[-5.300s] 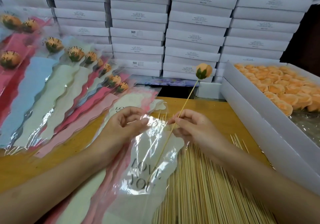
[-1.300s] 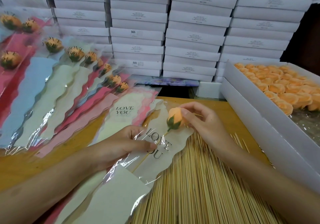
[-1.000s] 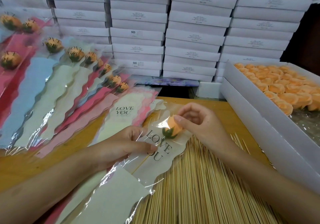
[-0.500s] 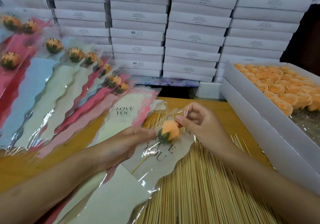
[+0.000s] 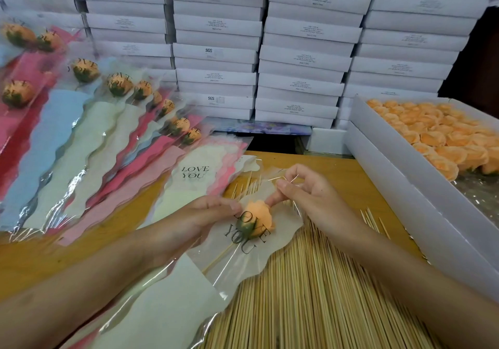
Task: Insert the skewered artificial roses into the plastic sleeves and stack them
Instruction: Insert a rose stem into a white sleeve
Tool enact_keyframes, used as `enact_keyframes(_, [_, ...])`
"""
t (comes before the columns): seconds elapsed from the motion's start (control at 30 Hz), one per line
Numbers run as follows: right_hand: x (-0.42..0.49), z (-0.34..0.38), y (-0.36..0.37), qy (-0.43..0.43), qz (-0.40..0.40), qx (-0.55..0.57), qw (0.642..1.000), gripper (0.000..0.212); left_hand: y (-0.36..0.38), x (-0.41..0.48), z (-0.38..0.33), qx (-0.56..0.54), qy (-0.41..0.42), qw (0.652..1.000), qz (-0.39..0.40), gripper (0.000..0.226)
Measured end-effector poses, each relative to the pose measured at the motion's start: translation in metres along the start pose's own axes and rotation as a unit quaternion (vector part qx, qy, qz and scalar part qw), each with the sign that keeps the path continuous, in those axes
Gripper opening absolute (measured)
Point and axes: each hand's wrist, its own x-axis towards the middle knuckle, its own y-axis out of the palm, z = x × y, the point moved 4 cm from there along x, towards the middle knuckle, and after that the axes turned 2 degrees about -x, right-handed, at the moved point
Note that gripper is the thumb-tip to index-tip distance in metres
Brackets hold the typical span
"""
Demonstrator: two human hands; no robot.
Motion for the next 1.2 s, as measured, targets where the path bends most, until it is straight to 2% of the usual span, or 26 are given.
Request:
enact_keyframes(0.13, [0.000, -0.001, 0.003, 0.018, 0.012, 0.004, 1.000, 0.015, 0.002, -0.001, -0.001, -0.002, 0.007, 1.000, 0.016, 0.083])
enact_keyframes(0.27, [0.000, -0.005, 0.004, 0.031, 0.028, 0.004, 0.999, 0.022, 0.003, 0.000, -0.004, 0.003, 0.020, 0.999, 0.027, 0.091])
enact_keyframes(0.4, [-0.001, -0.007, 0.004, 0.036, 0.037, 0.017, 0.999, 0.026, 0.003, 0.001, -0.002, -0.015, 0.016, 0.999, 0.048, 0.079])
enact_keyframes(0.5, [0.000, -0.010, 0.004, 0.051, 0.044, 0.016, 0.998, 0.042, 0.006, 0.001, -0.005, -0.003, 0.033, 0.995, 0.091, 0.053])
enact_keyframes(0.57, [0.000, -0.010, 0.004, 0.054, 0.049, 0.015, 0.997, 0.048, 0.008, 0.000, -0.006, -0.020, 0.027, 0.993, 0.115, 0.046])
enact_keyframes(0.7, [0.002, -0.011, 0.006, 0.060, 0.034, 0.016, 0.997, 0.041, 0.008, 0.000, -0.003, -0.053, 0.021, 0.991, 0.122, 0.053])
enact_keyframes(0.8, [0.001, -0.012, 0.007, 0.070, 0.036, 0.017, 0.997, 0.048, 0.010, -0.004, -0.005, -0.045, 0.033, 0.991, 0.124, 0.046])
enact_keyframes(1.03, [0.002, -0.011, 0.006, 0.071, 0.024, 0.014, 0.997, 0.045, 0.013, -0.008, -0.009, -0.057, 0.031, 0.989, 0.130, 0.029])
enact_keyframes(1.13, [0.002, -0.009, 0.003, 0.045, 0.009, 0.035, 0.998, 0.039, 0.011, -0.007, -0.008, -0.071, 0.035, 0.992, 0.099, 0.027])
enact_keyframes(1.2, [0.003, -0.009, -0.001, 0.024, -0.029, 0.033, 0.999, 0.030, 0.010, -0.005, -0.009, -0.083, 0.035, 0.993, 0.075, 0.027])
